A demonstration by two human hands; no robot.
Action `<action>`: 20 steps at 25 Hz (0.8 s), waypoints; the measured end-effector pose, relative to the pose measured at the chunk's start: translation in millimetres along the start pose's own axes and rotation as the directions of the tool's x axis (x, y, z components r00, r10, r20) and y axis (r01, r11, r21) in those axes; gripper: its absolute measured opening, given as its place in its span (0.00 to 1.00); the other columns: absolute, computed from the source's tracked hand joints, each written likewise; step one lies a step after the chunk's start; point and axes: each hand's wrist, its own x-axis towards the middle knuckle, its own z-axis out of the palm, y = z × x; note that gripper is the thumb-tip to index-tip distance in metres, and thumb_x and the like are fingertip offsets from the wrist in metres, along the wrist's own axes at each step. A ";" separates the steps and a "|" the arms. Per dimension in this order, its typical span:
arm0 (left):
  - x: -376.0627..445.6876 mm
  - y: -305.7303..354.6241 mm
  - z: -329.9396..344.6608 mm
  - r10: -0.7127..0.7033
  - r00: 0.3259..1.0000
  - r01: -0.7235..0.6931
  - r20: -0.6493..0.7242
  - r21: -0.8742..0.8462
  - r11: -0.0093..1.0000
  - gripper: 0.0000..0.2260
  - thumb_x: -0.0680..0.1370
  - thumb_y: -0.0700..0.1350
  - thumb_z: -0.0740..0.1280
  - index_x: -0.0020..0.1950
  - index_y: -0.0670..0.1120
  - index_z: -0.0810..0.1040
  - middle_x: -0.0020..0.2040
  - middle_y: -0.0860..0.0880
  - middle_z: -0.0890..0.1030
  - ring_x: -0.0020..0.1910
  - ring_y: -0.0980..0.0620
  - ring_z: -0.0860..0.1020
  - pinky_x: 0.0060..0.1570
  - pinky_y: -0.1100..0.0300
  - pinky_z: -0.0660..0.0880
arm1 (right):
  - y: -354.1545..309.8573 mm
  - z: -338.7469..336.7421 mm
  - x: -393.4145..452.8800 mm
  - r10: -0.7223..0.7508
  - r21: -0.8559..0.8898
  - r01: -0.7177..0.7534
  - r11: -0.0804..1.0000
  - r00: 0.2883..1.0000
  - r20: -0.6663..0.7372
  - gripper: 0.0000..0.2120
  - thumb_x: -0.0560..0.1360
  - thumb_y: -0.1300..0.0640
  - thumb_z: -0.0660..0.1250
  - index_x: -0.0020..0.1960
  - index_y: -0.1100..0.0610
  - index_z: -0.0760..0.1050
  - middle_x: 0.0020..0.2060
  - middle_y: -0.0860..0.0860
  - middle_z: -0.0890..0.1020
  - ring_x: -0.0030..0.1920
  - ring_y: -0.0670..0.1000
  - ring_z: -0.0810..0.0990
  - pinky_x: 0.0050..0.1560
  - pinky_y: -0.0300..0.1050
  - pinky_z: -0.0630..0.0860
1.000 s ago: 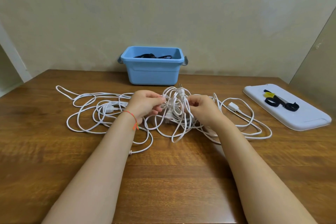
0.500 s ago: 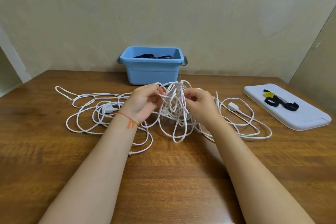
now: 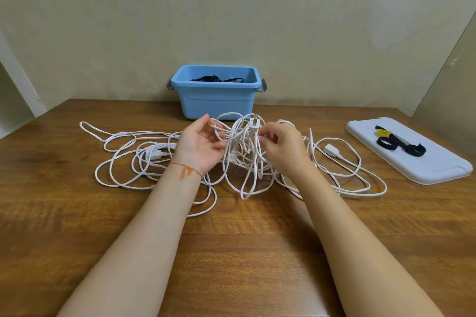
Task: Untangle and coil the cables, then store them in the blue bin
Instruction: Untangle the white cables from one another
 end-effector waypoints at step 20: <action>1.7 0.6 -3.5 0.077 0.992 0.015 -0.104 0.682 0.731 0.12 0.80 0.50 0.67 0.39 0.47 0.80 0.29 0.52 0.79 0.28 0.56 0.73 0.32 0.63 0.66 | 19.8 -22.0 6.2 0.217 -0.057 -0.211 0.976 0.968 0.123 0.03 0.76 0.53 0.72 0.47 0.52 0.83 0.37 0.46 0.78 0.38 0.48 0.76 0.39 0.42 0.74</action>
